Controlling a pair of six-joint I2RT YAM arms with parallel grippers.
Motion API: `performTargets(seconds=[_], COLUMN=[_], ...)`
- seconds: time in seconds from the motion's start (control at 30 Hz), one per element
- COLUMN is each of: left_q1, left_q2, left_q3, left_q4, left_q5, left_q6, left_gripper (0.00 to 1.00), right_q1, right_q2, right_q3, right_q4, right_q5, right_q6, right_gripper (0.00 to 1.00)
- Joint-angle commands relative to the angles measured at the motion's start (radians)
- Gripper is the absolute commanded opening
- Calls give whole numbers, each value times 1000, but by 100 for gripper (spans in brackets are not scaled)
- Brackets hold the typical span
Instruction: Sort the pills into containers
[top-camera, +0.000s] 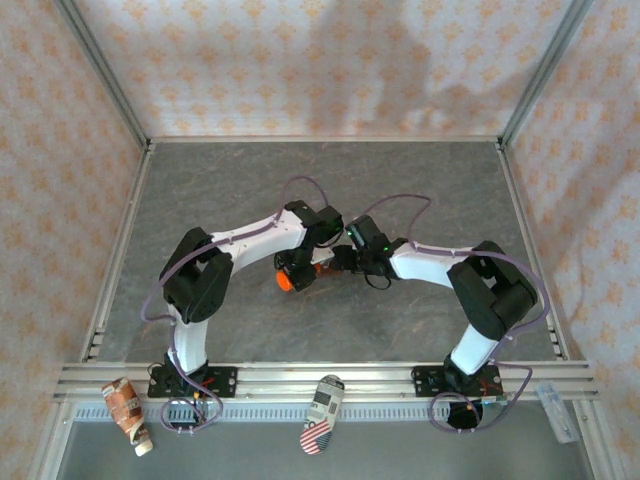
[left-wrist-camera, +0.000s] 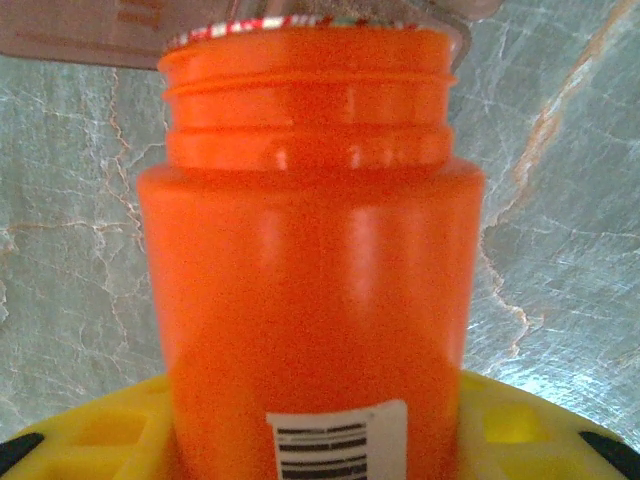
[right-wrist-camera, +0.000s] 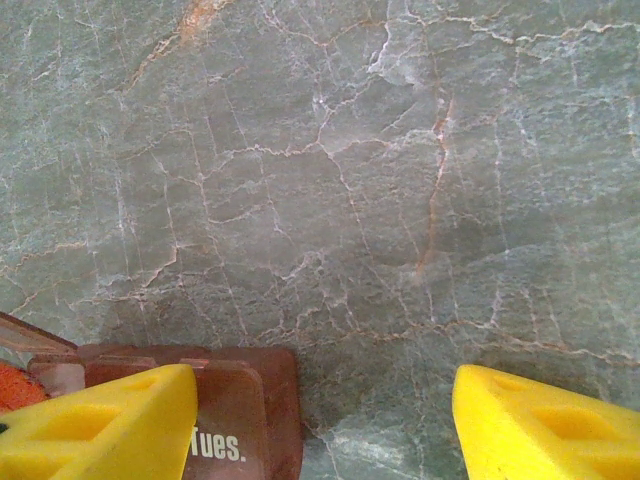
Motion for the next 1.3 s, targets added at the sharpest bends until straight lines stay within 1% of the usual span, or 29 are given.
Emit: performTargets(seconds=[0.0, 0.3, 0.53, 0.87, 1.27], left_q1=[-12, -23, -39, -51, -63], left_q2=[23, 22, 46, 68, 79], left_q3=[24, 43, 78, 98, 122], left_q4=[-29, -43, -78, -81, -64], left_q5=[-33, -47, -87, -87, -56], left_q6=[16, 19, 21, 20, 16], left_gripper=[0, 0, 0, 0, 0], right_q1=[7, 7, 7, 7, 7], right_q2=[21, 31, 34, 36, 42], right_q3=[-6, -2, -1, 0, -3], right_q4=[-7, -6, -5, -1, 4], right_q5=[2, 1, 0, -2, -4], right_q6=[9, 9, 9, 8, 9], right_gripper=[68, 68, 68, 68, 68])
